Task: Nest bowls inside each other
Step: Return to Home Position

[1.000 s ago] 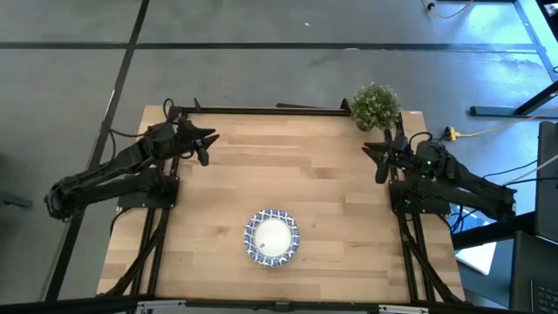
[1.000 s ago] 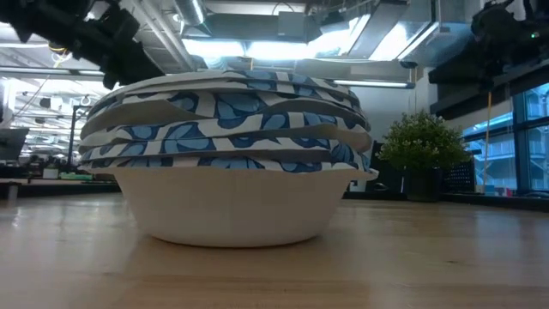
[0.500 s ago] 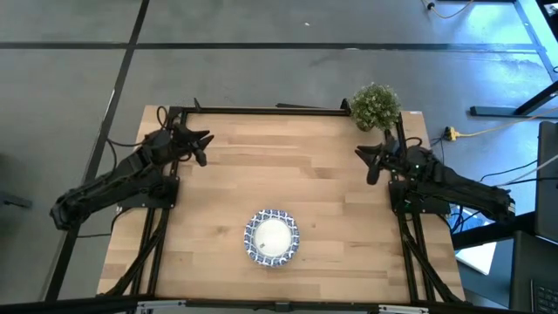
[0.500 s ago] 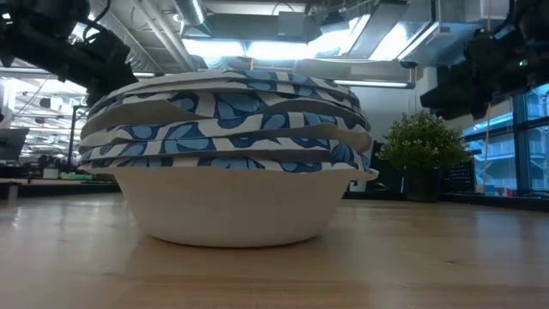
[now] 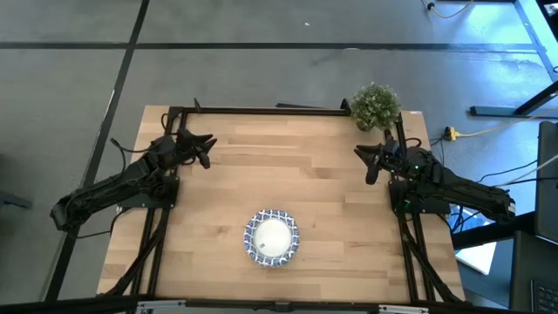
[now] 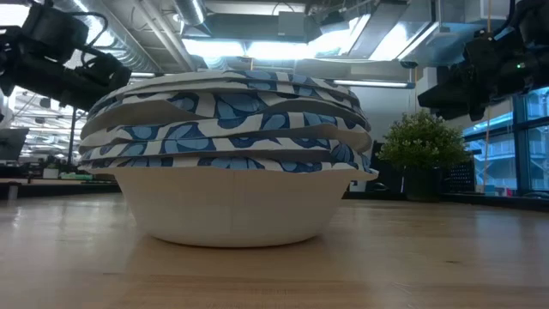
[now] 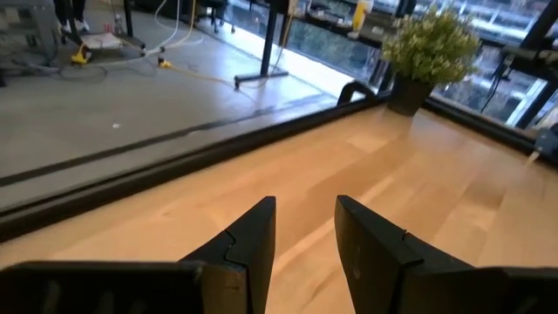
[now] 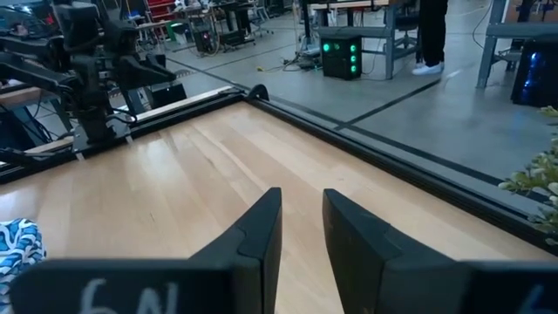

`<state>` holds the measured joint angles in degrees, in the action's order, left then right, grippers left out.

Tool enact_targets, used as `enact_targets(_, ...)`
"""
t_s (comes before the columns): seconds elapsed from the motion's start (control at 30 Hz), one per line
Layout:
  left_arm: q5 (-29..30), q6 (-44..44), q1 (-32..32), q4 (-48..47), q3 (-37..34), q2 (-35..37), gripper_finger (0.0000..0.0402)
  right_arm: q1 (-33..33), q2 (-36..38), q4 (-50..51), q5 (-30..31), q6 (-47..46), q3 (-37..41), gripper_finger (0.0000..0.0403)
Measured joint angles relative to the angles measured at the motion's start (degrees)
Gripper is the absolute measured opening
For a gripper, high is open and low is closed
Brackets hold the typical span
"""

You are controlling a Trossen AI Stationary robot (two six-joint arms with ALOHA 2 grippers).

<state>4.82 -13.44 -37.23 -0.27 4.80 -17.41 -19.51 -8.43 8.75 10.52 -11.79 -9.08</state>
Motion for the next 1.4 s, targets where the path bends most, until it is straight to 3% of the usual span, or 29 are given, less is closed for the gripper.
enact_targets(0.13,0.00,-0.64,0.00,3.84,-1.60,0.00,0.0115,0.00,0.00,0.00,0.44,0.03,0.00,0.0087)
enact_targets(0.77,1.80,-2.04,0.00,4.00,-4.33,-0.01,0.0115,0.00,0.00,0.02,0.60,0.09,0.14,0.0087)
enact_targets(1.07,3.94,-1.24,0.00,4.02,-4.33,-0.02,0.0115,-0.11,-0.13,-13.78,0.48,-1.40,8.53,0.0087)
enact_targets(1.4,12.64,5.04,0.00,3.85,-4.33,-0.02,0.0115,-2.40,-0.04,-13.29,0.47,-0.09,8.39,0.0087)
